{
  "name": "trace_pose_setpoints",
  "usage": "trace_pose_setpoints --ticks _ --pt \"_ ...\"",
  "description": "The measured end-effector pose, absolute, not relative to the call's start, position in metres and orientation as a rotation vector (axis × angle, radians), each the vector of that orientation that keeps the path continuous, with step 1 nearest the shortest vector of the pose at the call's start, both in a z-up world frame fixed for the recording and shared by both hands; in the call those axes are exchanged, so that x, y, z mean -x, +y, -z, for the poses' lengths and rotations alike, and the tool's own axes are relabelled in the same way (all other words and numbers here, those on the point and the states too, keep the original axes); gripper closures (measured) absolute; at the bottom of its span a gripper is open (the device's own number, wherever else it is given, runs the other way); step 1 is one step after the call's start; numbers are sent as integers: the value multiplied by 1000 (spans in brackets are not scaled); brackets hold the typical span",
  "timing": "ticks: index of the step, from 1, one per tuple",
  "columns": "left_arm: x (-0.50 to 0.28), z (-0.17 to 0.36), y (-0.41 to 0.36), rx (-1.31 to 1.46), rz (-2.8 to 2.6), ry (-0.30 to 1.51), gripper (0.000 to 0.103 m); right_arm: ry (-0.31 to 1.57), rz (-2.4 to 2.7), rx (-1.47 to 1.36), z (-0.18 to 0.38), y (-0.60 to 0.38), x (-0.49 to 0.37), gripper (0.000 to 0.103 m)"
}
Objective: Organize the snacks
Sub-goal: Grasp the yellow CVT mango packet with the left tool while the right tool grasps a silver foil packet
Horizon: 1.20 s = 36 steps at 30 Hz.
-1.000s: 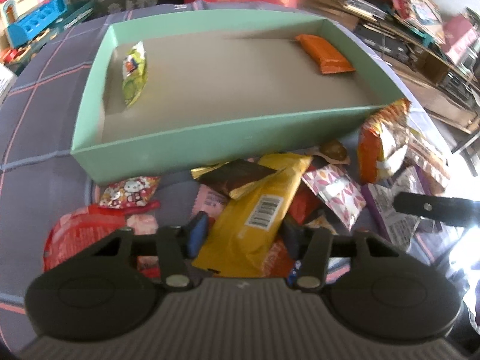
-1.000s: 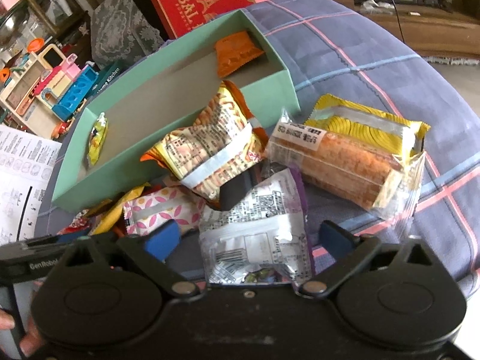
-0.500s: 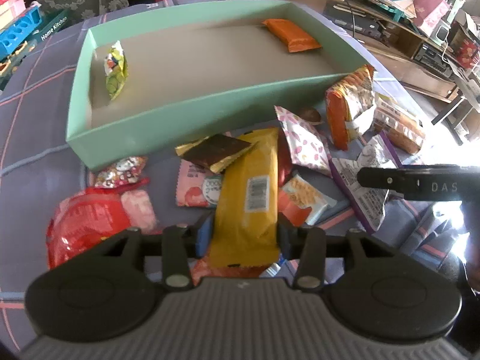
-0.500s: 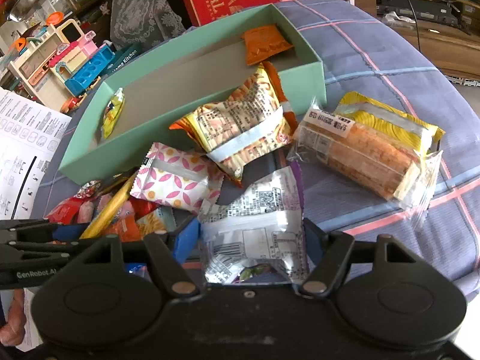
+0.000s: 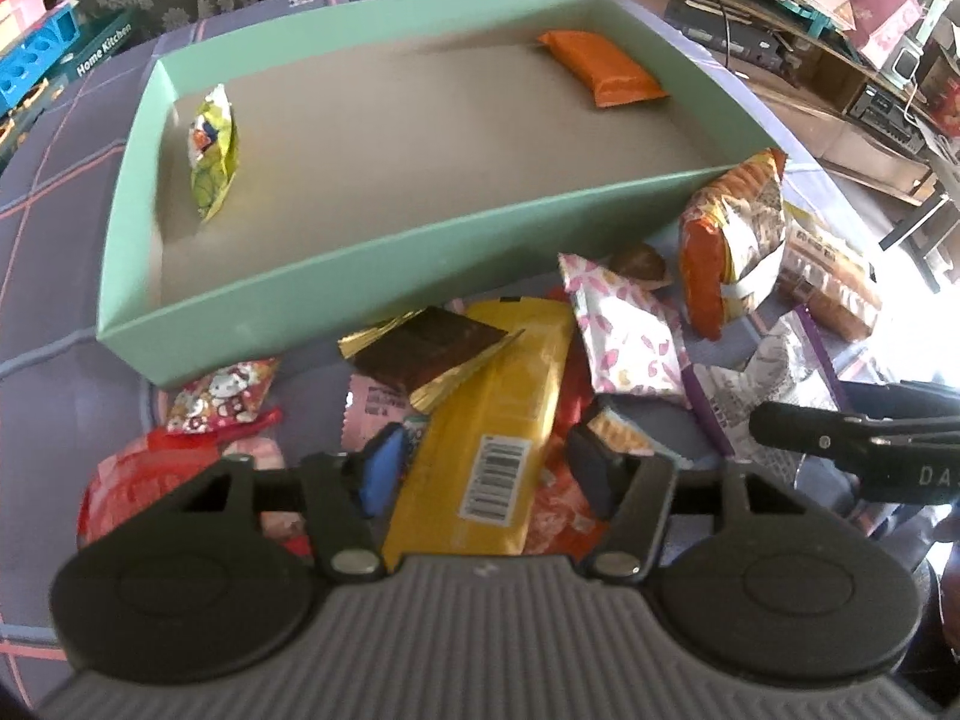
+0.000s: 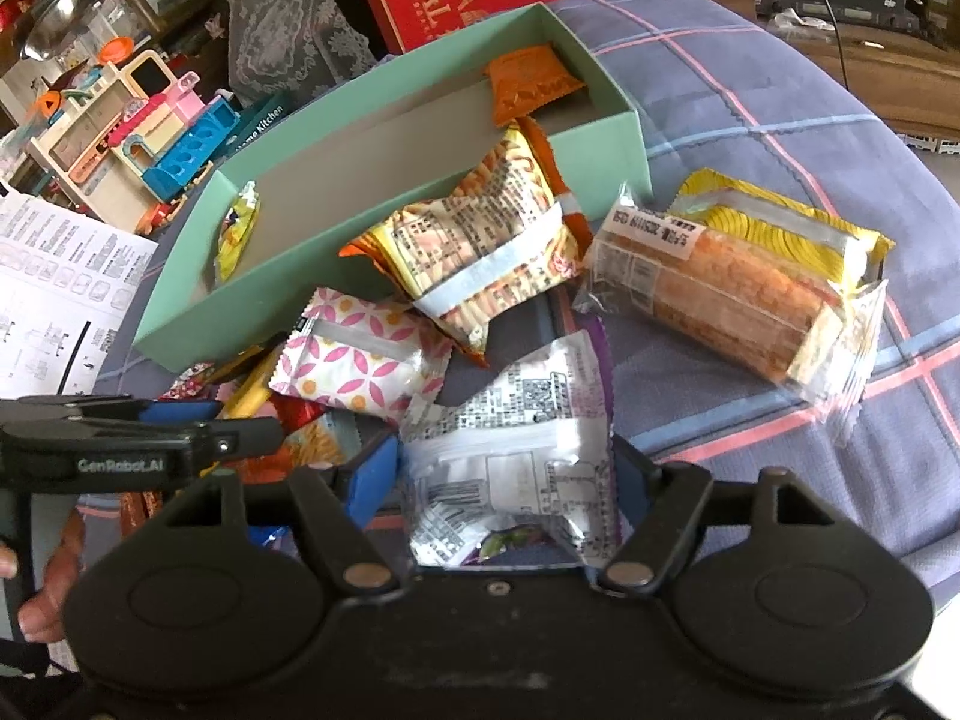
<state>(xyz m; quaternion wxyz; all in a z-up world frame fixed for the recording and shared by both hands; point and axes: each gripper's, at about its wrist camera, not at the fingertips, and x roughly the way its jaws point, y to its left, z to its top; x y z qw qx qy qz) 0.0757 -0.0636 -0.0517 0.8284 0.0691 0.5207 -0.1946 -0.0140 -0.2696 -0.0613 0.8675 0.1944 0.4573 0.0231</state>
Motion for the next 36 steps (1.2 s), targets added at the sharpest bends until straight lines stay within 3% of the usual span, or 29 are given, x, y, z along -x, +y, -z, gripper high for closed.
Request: trace_pose_setpoints --ticks 3,11,36 --pt "-71 49 -67 -175 420 1084 65 950 -53 -410 62 -270 16 28" --pt "-56 40 -67 -176 409 1048 73 946 -58 -387 57 -268 19 34" --pt "-34 -18 -28 1 442 905 77 810 -116 -344 -9 -259 9 34"
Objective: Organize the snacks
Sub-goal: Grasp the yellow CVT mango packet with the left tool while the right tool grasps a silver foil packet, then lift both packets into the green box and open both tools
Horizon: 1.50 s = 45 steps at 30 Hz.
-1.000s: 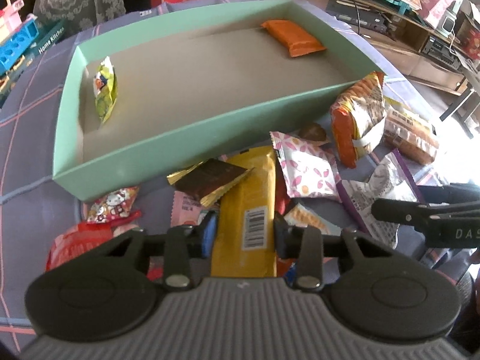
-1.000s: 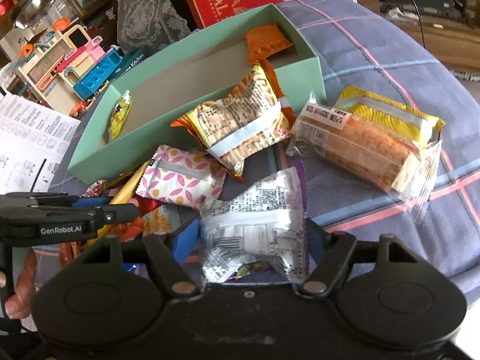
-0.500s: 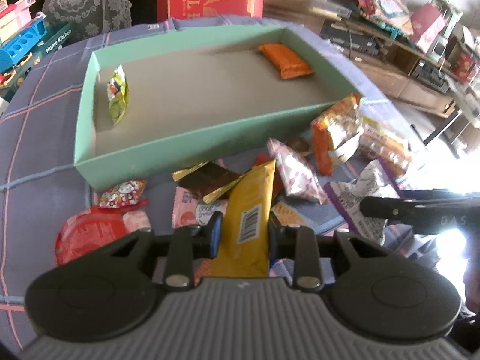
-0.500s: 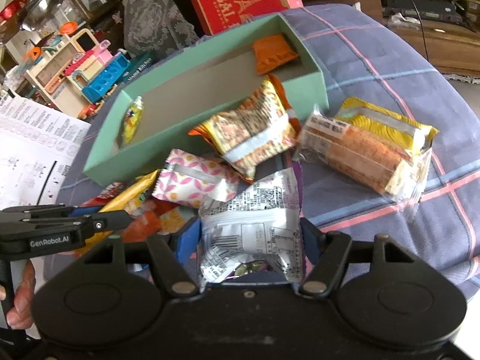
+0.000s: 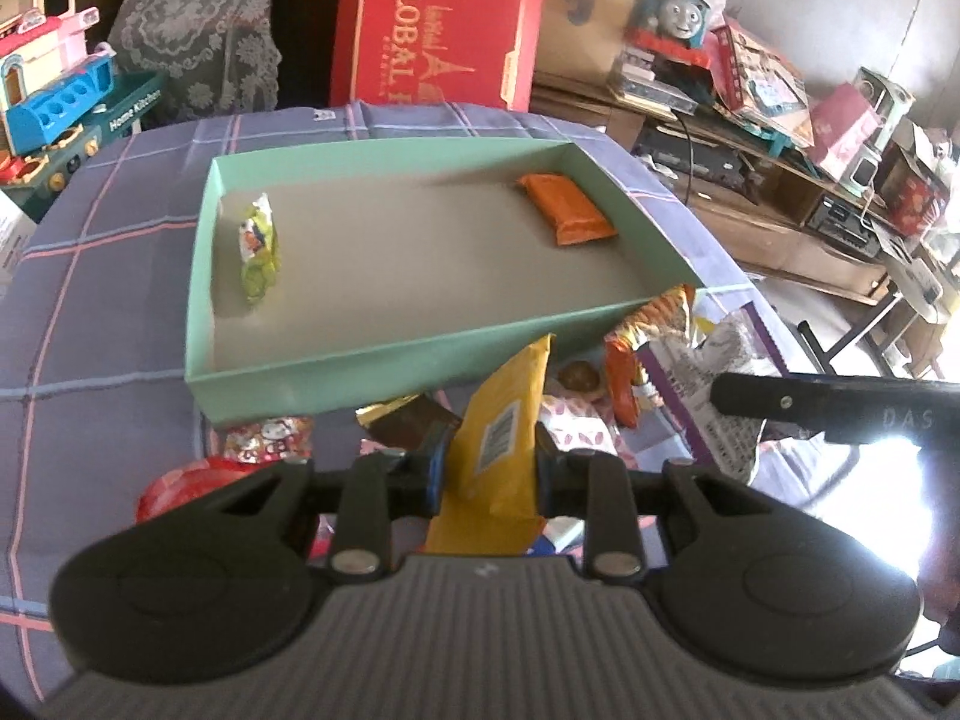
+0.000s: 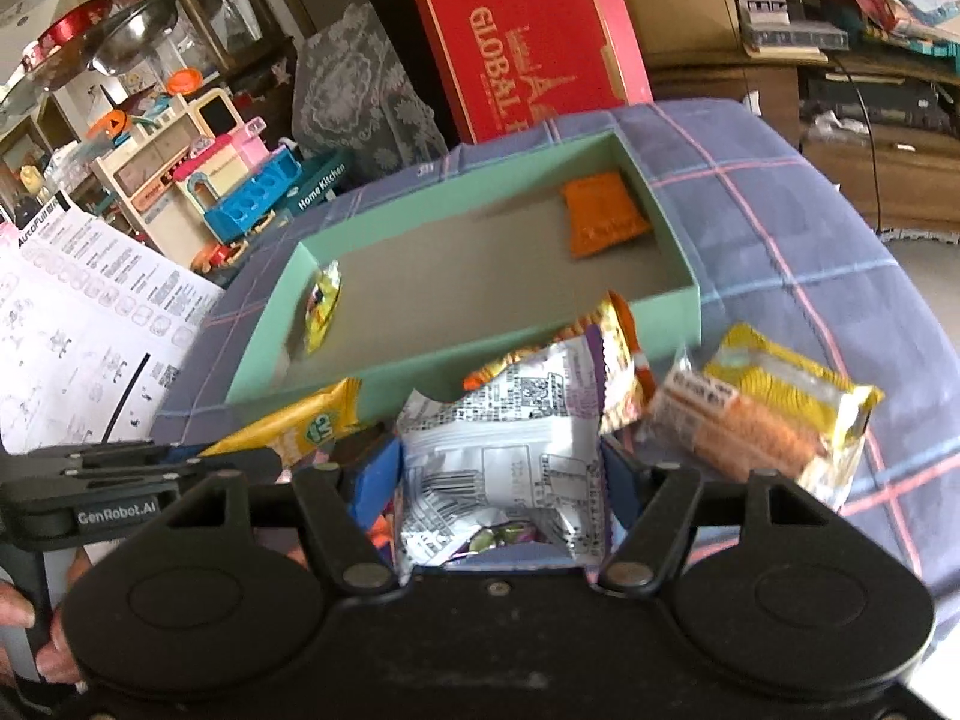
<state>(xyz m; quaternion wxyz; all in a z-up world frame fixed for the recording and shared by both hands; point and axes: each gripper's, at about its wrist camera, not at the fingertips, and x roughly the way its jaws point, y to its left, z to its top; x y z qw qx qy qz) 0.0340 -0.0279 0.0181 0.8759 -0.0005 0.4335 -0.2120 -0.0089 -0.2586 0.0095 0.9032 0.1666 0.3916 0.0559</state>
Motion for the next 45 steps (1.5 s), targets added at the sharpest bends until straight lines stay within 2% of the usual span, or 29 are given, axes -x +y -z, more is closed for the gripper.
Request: trace_pose_setpoints --ticks 12,15,18,19,21,23,45 --pt "-36 29 -31 -80 466 1056 76 872 -127 -327 9 -248 9 35" --pt "-41 32 -34 -99 474 1067 70 880 -124 -329 11 -248 9 35" --pt "-47 30 -36 -111 454 1064 67 887 -124 -336 14 -248 9 34" --pt "-49 26 -36 -114 441 1054 65 890 -123 -339 15 -249 10 35" --pt "-50 19 -38 -147 403 1013 52 893 -121 -345 17 -251 10 35" --pt "-49 17 -43 -198 386 985 50 898 -115 -353 19 -254 11 34" --pt "-67 52 -38 -346 364 1048 47 913 -89 -404 27 -265 16 34"
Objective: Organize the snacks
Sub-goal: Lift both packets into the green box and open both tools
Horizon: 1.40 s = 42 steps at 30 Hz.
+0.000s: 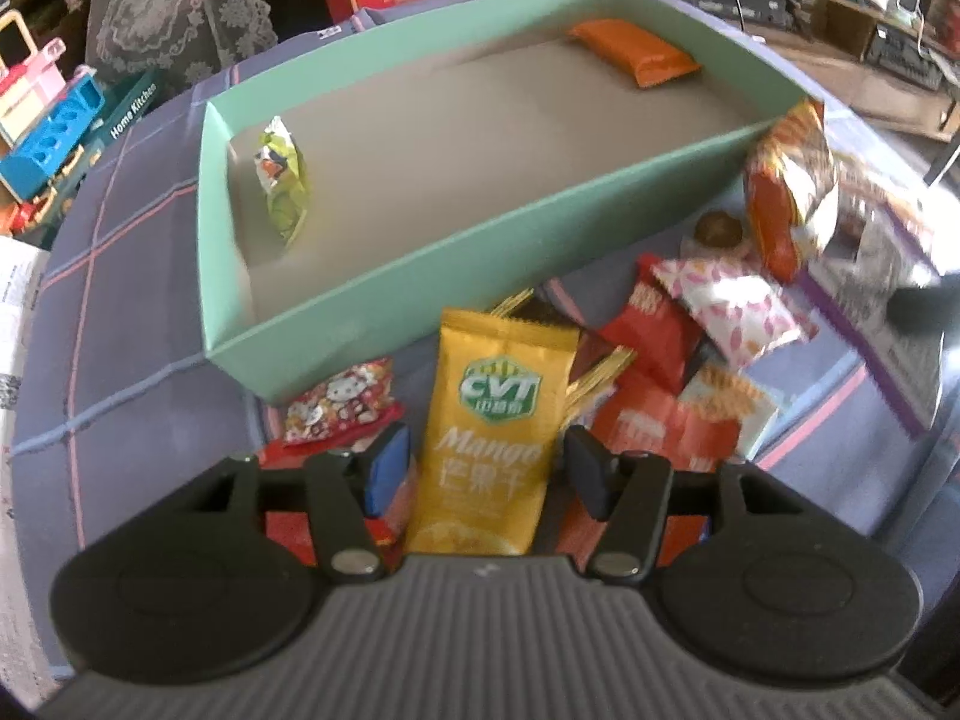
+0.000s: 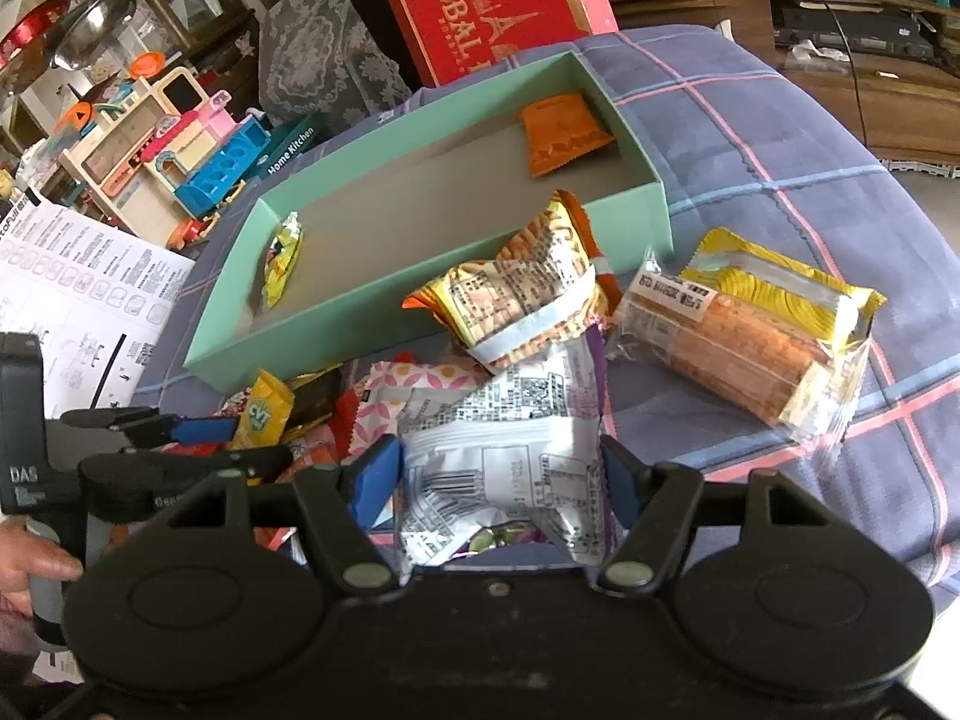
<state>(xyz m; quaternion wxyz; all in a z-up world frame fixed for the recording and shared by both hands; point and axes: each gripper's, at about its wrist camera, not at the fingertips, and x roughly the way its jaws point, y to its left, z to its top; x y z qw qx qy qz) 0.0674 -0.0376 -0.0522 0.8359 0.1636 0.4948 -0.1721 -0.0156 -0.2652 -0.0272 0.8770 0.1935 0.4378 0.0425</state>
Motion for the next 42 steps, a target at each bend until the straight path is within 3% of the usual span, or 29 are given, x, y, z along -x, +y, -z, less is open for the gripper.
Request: trace_pose_setpoints --ticks 5,7,8,12,31,42 --pt "-58 53 -35 -370 354 1026 44 920 -95 -390 27 -259 11 35" --pt "-56 54 -34 -369 348 1022 48 921 -99 -382 27 -256 10 34" --pt "-55 54 -33 -368 347 1013 60 921 -101 -378 26 -255 9 35" --pt "-54 49 -30 -344 351 998 66 917 -107 -364 24 -251 8 35" --pt "-65 -21 9 -42 342 914 67 819 -157 -347 -13 -249 -13 34" --pt "-140 -47 -6 -44 303 868 67 748 -127 -345 -40 -260 -83 34"
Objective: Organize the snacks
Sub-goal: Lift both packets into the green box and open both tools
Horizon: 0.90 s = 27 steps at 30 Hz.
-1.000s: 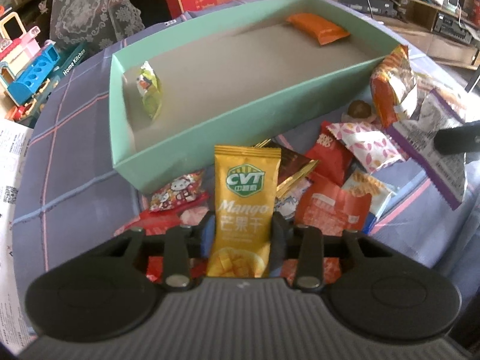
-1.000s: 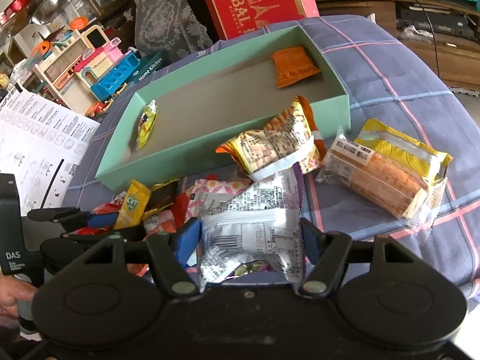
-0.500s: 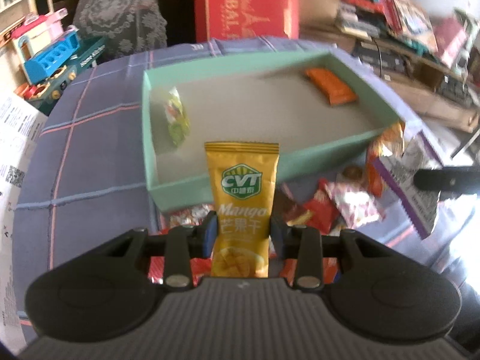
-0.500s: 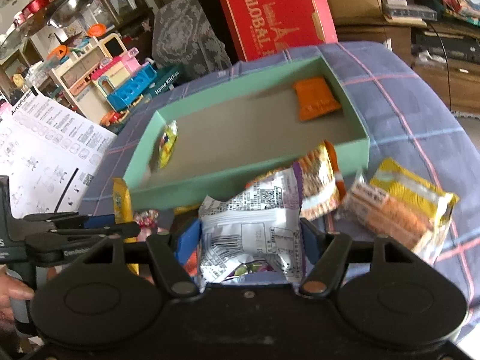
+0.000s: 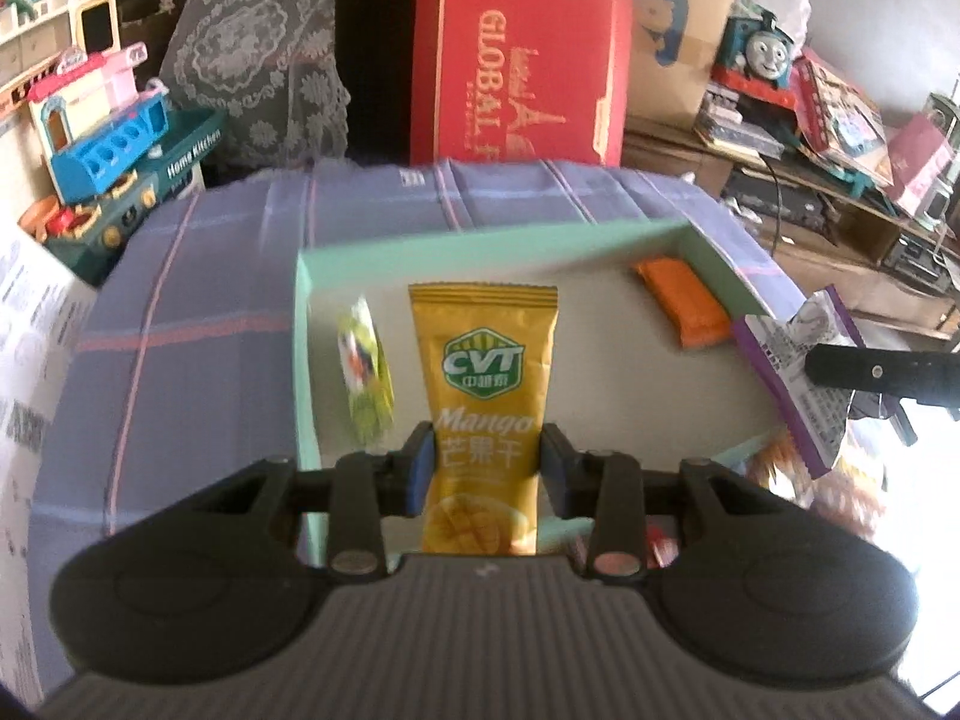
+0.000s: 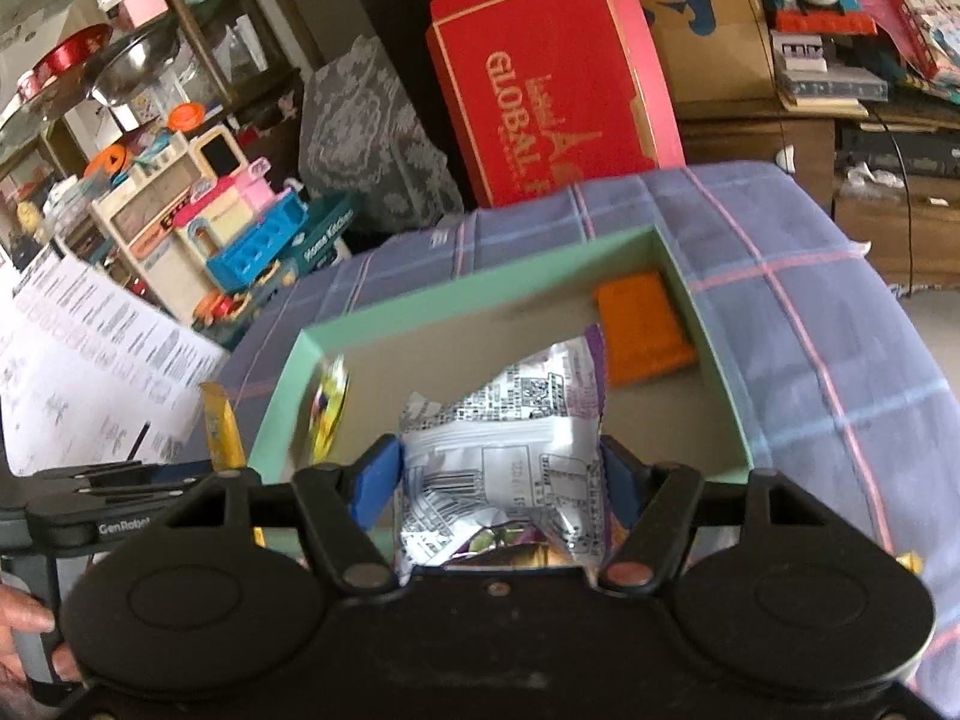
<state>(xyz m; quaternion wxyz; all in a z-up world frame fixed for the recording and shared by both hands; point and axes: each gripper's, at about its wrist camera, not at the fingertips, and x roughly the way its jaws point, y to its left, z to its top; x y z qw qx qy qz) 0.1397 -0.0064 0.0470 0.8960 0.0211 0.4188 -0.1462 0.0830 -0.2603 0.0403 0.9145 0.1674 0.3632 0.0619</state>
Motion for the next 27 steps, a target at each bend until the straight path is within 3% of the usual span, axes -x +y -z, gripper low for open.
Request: trace_pose_setpoints --ticks 12,22,23,24,25,26,27 --pt "-270 -14 -26 -60 175 929 67 802 -86 -362 -15 -261 -205 34" --pt "-305 33 -28 -65 138 1010 66 867 -74 -348 29 -261 -256 33" --pt "-307 35 -27 -65 126 1011 63 863 -72 -347 30 -260 -258 31" --pt "-308 36 -26 -67 105 1001 54 854 -68 -346 31 -261 -260 31" --pt "-308 35 -26 -75 86 987 45 840 -58 -345 31 -261 -261 23" --pt "-307 33 -26 -81 75 975 26 825 -53 -349 29 -261 -260 6" --pt "-305 31 -26 -84 69 964 8 812 -51 -357 28 -262 -259 1"
